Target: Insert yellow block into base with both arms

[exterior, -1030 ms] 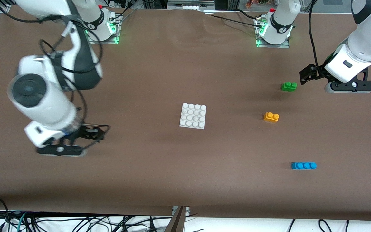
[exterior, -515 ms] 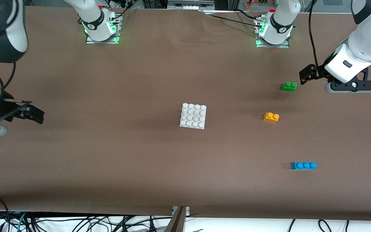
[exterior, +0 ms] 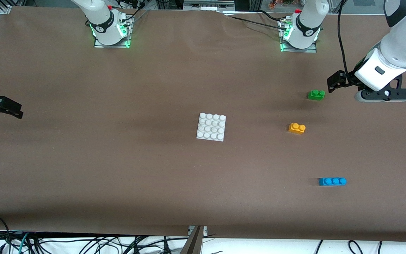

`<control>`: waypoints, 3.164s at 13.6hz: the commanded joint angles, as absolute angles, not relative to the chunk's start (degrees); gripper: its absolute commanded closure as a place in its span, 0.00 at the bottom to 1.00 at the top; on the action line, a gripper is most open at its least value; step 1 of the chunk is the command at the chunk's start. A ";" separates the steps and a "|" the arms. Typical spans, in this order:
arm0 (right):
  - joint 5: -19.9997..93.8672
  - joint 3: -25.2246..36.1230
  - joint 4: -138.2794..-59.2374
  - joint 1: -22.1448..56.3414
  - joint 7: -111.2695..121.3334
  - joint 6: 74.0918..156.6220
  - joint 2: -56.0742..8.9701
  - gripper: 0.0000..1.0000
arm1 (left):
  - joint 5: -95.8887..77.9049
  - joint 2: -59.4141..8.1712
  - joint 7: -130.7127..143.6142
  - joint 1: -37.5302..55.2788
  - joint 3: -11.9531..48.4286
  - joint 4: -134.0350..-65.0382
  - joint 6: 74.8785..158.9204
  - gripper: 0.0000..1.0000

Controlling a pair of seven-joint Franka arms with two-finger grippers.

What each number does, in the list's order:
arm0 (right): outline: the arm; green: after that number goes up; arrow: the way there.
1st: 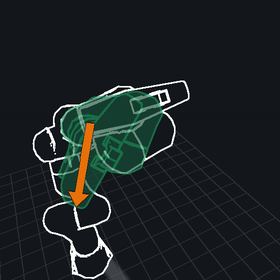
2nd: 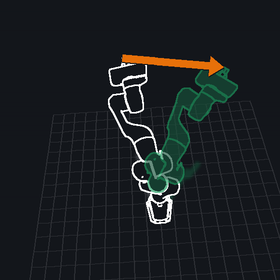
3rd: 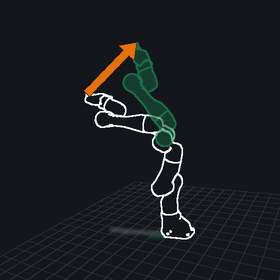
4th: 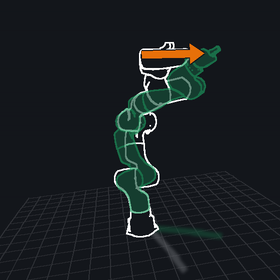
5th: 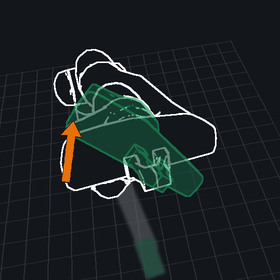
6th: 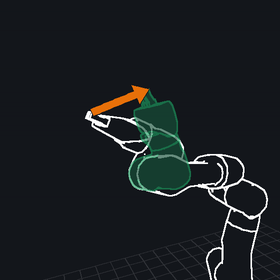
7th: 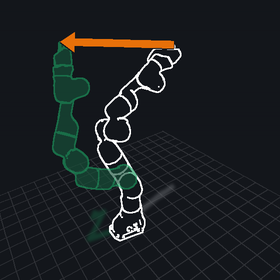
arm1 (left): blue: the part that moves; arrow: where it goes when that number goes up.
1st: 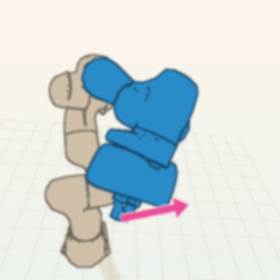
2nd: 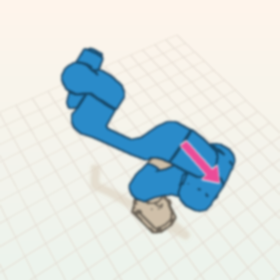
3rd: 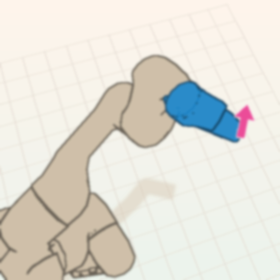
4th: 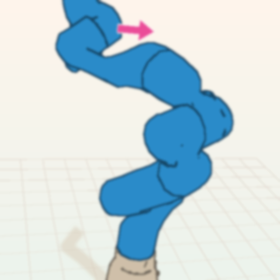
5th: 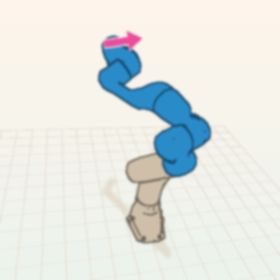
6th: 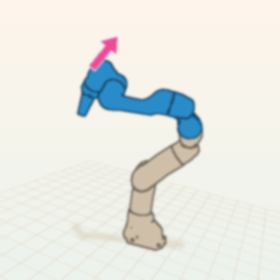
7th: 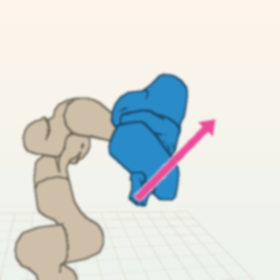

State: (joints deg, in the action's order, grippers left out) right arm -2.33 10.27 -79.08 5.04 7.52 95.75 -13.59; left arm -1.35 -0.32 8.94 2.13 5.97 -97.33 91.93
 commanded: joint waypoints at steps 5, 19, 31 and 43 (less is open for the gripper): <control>-1.67 9.05 -81.56 3.52 13.45 96.42 -9.85 0.00 | -3.52 -7.63 4.31 1.67 5.80 -96.85 94.03 0.00; -1.76 8.97 -87.71 1.85 8.88 89.12 -2.46 0.00 | 2.72 -17.22 -8.00 2.29 6.33 -123.81 137.59 0.00; -2.02 6.94 -86.84 2.29 7.29 89.03 -3.60 0.00 | 3.08 -25.05 -8.09 2.29 5.89 -126.12 148.80 0.23; -2.20 6.86 -86.92 2.37 7.03 89.21 -3.69 0.00 | 2.11 -23.19 8.12 4.82 12.64 -103.13 120.26 0.70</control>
State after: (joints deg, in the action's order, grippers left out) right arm -2.33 7.55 -86.36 2.98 7.26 89.29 -4.27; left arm 1.93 -20.89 0.31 2.55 10.39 -109.79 125.58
